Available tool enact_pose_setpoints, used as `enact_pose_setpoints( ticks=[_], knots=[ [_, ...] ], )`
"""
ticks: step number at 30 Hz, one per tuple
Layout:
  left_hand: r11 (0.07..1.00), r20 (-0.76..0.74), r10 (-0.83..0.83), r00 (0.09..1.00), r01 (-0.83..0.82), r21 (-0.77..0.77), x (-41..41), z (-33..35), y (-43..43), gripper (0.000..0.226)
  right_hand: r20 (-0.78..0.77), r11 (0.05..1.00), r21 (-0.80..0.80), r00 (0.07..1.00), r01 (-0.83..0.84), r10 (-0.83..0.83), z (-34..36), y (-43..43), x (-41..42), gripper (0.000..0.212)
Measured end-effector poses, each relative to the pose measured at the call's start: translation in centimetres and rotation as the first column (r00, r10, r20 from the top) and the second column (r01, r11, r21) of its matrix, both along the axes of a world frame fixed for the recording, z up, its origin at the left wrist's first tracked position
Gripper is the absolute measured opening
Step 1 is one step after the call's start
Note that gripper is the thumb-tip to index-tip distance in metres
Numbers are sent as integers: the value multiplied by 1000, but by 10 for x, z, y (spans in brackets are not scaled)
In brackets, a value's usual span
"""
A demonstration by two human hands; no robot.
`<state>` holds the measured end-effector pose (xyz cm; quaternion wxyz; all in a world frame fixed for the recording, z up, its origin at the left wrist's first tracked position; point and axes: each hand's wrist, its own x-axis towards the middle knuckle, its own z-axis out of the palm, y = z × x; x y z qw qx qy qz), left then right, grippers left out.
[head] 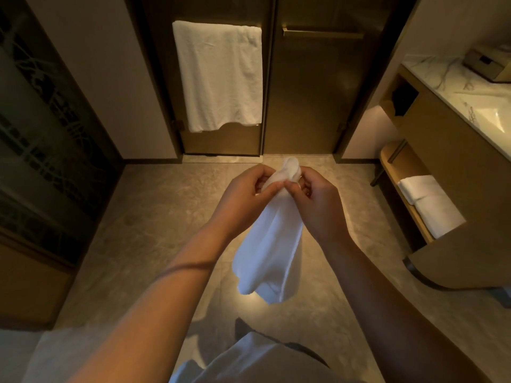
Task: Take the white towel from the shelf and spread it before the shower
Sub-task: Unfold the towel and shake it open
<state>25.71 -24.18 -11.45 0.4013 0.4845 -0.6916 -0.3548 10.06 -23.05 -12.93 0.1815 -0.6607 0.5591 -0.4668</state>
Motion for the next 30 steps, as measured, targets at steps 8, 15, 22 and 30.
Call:
enact_pose_setpoints(
  ticks=[8,15,22,30],
  knots=[
    [993,63,-62,996,55,106,6,-50,21,13,45,1000,6,999,-16,16,13,11,-16,12],
    [996,-74,65,995,-60,69,8,-45,19,12,76,996,36,994,78,-81,14,20,-32,22],
    [997,-41,70,997,-71,-15,-3,-26,15,10,-123,990,69,986,124,-115,11,23,-40,36],
    [994,30,-16,999,19,-107,-15,-11,17,12,-111,977,182,985,-109,131,-3,32,-25,54]
  ],
)
